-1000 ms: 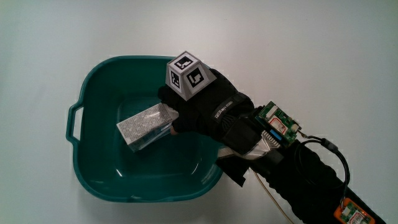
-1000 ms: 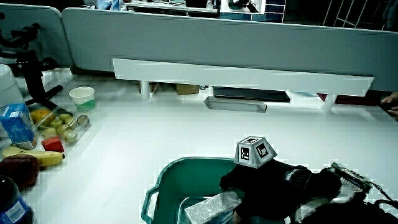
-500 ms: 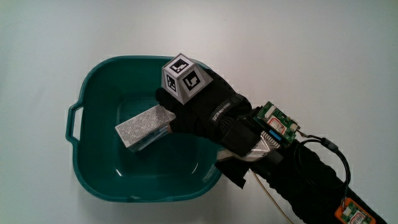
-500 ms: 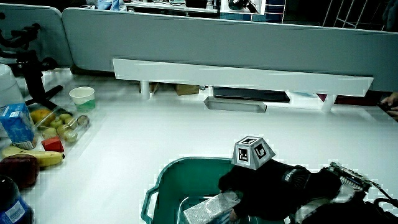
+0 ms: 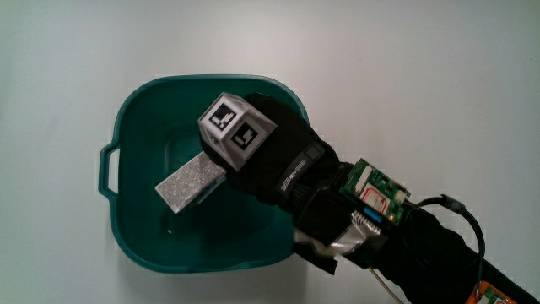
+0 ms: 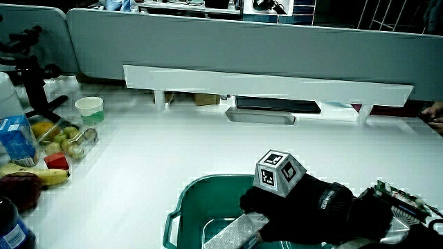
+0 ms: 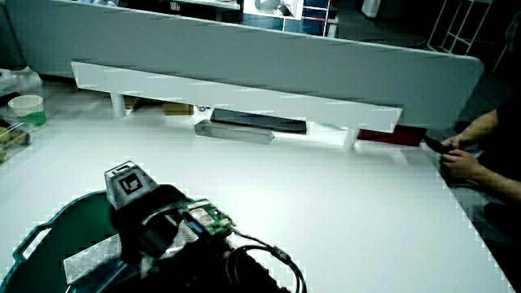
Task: Pick milk from plate
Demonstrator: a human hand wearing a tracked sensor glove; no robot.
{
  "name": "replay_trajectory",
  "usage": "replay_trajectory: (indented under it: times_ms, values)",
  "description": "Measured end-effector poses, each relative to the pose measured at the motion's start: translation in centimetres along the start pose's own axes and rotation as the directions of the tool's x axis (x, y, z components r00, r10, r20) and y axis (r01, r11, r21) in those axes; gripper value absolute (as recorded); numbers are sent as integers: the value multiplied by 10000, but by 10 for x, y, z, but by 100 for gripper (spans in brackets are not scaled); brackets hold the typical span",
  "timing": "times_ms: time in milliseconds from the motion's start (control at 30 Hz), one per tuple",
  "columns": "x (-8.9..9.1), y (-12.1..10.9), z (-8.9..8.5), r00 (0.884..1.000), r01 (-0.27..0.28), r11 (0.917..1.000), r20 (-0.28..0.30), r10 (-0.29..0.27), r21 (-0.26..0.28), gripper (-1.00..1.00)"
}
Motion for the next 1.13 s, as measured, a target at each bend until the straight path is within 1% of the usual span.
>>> replay_trajectory:
  times_ms: [33, 100, 133, 167, 200, 233, 267, 300, 333, 400, 467, 500, 533, 567, 600, 633, 667, 700, 733, 767, 833, 967, 1000, 1033, 1067, 1100, 1133]
  values:
    - [-2, -2, 2, 9997, 100, 9999, 205, -102, 117, 100]
    - [-6, -5, 5, 9982, 75, 9997, 594, -87, 211, 100]
    - [-8, -6, 5, 9959, 200, 9995, 877, -222, 257, 100]
    - [-10, -8, 7, 9939, 147, 9993, 1089, -183, 343, 100]
    - [-11, -11, 8, 9927, 220, 9982, 1175, -285, 563, 100]
    - [-11, -13, 10, 9916, 265, 9981, 1252, -334, 564, 100]
    - [-13, -14, 11, 9904, 141, 9980, 1364, -225, 622, 100]
    - [-14, -16, 11, 9864, 322, 9975, 1588, -418, 625, 100]
    - [-15, -19, 14, 9818, 418, 9964, 1820, -547, 739, 100]
    - [-13, -22, 16, 9838, 395, 9965, 1716, -517, 737, 100]
    - [-12, -27, 19, 9820, 371, 9949, 1810, -536, 934, 100]
    - [-12, -29, 20, 9778, 511, 9948, 1984, -678, 883, 100]
    - [-9, -34, 25, 9808, 489, 9911, 1816, -710, 1235, 100]
    - [-8, -36, 26, 9771, 578, 9906, 1963, -816, 1241, 100]
    - [-7, -40, 29, 9780, 474, 9894, 1952, -740, 1375, 100]
    - [-6, -42, 29, 9735, 538, 9876, 2125, -847, 1475, 100]
    - [-2, -48, 36, 9742, 657, 9836, 2025, -996, 1680, 100]
    - [-1, -50, 36, 9703, 694, 9835, 2177, -1055, 1673, 100]
    - [2, -56, 41, 9642, 838, 9790, 2330, -1267, 1857, 100]
    - [5, -59, 42, 9594, 807, 9801, 2525, -1258, 1816, 100]
    - [12, -69, 50, 9520, 1060, 9734, 2619, -1583, 2032, 100]
    - [27, -79, 47, 9423, 1254, 9724, 2830, -1788, 1968, 100]
    - [31, -86, 57, 9353, 1618, 9643, 2790, -2176, 2098, 100]
    - [33, -87, 52, 9356, 1545, 9657, 2831, -2109, 2088, 100]
    - [37, -87, 48, 9180, 1735, 9689, 3272, -2241, 1766, 100]
    - [40, -92, 56, 9127, 1926, 9628, 3257, -2467, 1896, 100]
    - [43, -94, 54, 9068, 2024, 9632, 3376, -2526, 1770, 100]
